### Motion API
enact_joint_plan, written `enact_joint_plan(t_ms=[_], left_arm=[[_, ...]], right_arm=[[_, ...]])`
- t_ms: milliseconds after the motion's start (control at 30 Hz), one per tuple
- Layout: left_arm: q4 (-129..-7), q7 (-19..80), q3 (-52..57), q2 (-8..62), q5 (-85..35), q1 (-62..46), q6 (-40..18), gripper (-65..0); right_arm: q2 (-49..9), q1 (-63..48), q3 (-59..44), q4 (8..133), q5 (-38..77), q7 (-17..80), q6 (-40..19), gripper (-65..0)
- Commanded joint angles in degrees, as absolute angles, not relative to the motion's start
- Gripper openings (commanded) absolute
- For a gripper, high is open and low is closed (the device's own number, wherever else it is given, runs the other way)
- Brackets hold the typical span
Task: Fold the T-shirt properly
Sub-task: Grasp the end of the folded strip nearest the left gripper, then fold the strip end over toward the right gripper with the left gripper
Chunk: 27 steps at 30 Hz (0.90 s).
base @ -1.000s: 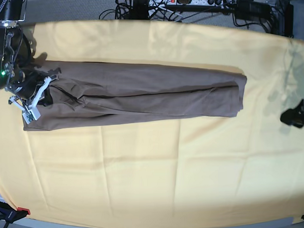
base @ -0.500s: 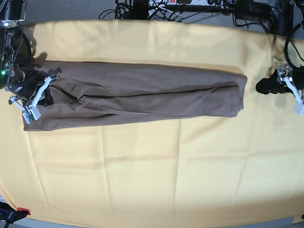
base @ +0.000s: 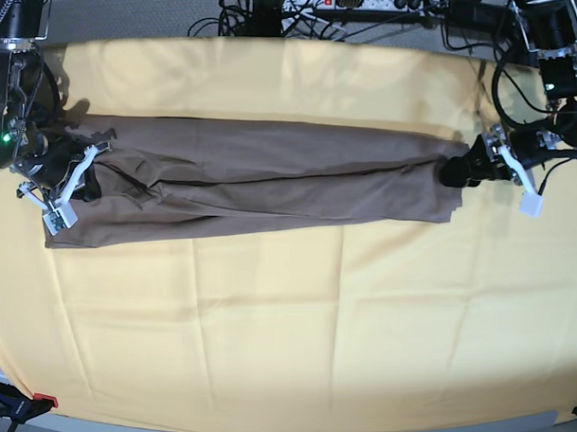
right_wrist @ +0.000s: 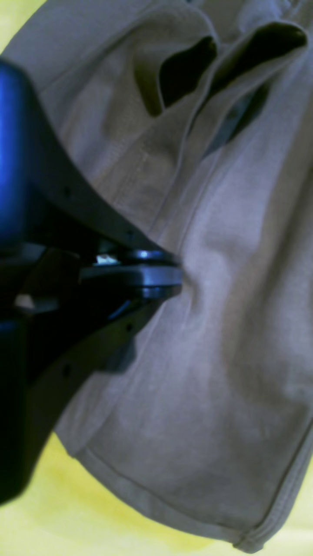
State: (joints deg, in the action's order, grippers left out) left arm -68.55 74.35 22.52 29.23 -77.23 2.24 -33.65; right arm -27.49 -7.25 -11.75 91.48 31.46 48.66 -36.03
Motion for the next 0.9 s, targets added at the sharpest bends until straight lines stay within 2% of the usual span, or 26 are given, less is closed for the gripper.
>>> enact_joint_plan(t_ms=[0, 133, 200, 233, 300, 333, 533, 733, 867], left_arm=[[-68.88, 76.4, 22.41, 29.45, -75.05, 2.22, -33.43, -22.8], [-68.88, 76.36, 22.41, 27.24, -76.05, 2.42, -33.65, -22.9], [-68.88, 76.34, 22.41, 26.48, -75.96, 2.57, -34.09, -27.4], [-68.9, 76.31, 22.41, 26.33, -75.79, 2.63, -34.06, -34.5], [-68.9, 76.34, 22.44, 26.37, -75.42, 2.96, -34.06, -56.3], [-68.9, 76.51, 22.55, 26.52, -75.44, 3.31, -34.04, -65.0], [-69.04, 76.84, 22.65, 27.31, -75.83, 6.85, -33.8, -65.0], [-69.89, 80.0, 22.63, 27.29, -85.0, 9.8, -35.18, -65.0], [-73.65, 80.0, 22.63, 26.06, -85.0, 10.07, -35.99, -65.0]], right_arm=[[-28.42, -6.63, -12.01, 91.88, 31.68, 48.58, -36.03, -65.0], [-28.42, -6.63, -12.01, 91.88, 31.68, 48.58, -36.03, -65.0], [-28.42, -6.63, -12.01, 91.88, 31.68, 48.58, -36.01, -65.0], [-28.42, -6.63, -12.01, 91.88, 31.68, 48.58, -36.01, -65.0], [-28.42, -6.66, -12.01, 91.88, 31.68, 48.6, -36.03, -65.0], [-28.42, -6.66, -12.01, 91.88, 31.66, 48.6, -36.01, -65.0], [-28.4, -6.81, -12.01, 91.85, 31.66, 48.6, -36.03, -65.0], [-28.4, -6.81, -12.01, 91.85, 31.44, 48.6, -36.03, -65.0], [-28.4, -6.81, -12.01, 91.85, 31.44, 48.6, -36.01, -65.0]])
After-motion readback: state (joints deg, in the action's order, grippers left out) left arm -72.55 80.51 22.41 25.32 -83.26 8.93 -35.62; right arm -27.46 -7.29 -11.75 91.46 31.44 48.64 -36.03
